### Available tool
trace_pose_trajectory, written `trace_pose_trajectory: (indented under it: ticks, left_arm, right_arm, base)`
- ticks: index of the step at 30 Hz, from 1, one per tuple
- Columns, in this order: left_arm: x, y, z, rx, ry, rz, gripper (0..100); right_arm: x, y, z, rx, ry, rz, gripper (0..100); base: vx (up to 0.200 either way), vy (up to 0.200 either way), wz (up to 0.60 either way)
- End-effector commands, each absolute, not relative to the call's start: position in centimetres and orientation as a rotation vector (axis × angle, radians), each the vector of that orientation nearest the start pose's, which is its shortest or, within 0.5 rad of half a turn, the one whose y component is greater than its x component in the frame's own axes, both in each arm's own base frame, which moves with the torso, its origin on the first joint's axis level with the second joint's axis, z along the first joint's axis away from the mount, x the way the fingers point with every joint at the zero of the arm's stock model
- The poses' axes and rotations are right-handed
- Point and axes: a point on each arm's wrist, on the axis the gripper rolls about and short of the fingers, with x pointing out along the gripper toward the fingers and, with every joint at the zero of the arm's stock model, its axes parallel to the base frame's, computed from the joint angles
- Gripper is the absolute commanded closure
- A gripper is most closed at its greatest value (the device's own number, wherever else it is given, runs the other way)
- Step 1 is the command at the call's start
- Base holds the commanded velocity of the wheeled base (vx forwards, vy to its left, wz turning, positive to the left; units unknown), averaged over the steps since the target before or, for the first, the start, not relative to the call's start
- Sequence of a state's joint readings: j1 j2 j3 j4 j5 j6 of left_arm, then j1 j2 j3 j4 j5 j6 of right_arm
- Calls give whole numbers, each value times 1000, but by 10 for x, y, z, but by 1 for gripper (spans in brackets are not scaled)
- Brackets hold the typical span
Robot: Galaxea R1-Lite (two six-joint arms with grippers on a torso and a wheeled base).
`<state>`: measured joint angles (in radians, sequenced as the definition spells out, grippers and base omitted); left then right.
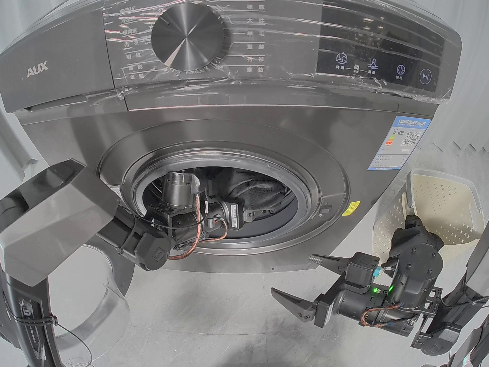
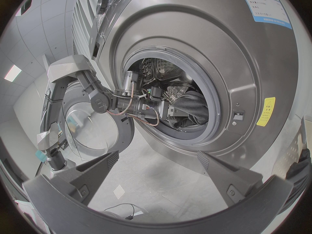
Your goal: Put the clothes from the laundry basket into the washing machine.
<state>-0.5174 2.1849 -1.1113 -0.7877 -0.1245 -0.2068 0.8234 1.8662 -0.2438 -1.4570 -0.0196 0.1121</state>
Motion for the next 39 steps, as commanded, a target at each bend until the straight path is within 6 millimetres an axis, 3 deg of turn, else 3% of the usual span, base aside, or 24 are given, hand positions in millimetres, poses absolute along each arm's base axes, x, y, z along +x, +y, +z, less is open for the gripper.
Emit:
trace_pose_trajectory:
  ticks: [1, 10, 14, 15, 17, 20, 22, 26, 28, 29, 38, 39]
  left_arm:
    - [354, -209, 116, -150, 319, -631, 0]
    - [371, -215, 95, -104, 272, -598, 0]
    - [388, -222, 72, -91, 224, -563, 0]
    - [391, -221, 69, -82, 218, -559, 100]
    - [396, -222, 64, -79, 205, -555, 100]
    - [424, -226, 59, -105, 97, -487, 100]
    - [444, -224, 65, -135, 15, -419, 100]
    - [468, -216, 73, -190, -69, -318, 100]
    - [468, -216, 73, -190, -69, -318, 100]
    - [481, -208, 81, -216, -120, -268, 100]
    - [485, -204, 85, -243, -135, -235, 100]
    - [484, -205, 82, -246, -124, -238, 0]
  right_arm:
    - [174, 186, 92, 36, 200, 790, 0]
    - [173, 186, 91, 35, 201, 792, 0]
    - [174, 187, 89, 31, 210, 791, 0]
    - [173, 186, 89, 31, 210, 791, 0]
    - [173, 187, 89, 31, 211, 791, 0]
    - [173, 187, 89, 31, 211, 791, 0]
    - [173, 186, 88, 30, 214, 791, 0]
    - [173, 187, 87, 28, 221, 790, 0]
    - [173, 187, 87, 28, 221, 790, 0]
    - [173, 187, 86, 28, 222, 790, 0]
    - [174, 187, 85, 25, 228, 789, 0]
    - [174, 187, 85, 25, 228, 789, 0]
  base:
    - [0, 0, 0]
    - [0, 0, 0]
    - [0, 0, 0]
    - [0, 0, 0]
    - [0, 0, 0]
    - [0, 0, 0]
    - [0, 0, 0]
    - [0, 0, 0]
    - [0, 0, 0]
    - [0, 0, 0]
    - [0, 0, 0]
    - [0, 0, 0]
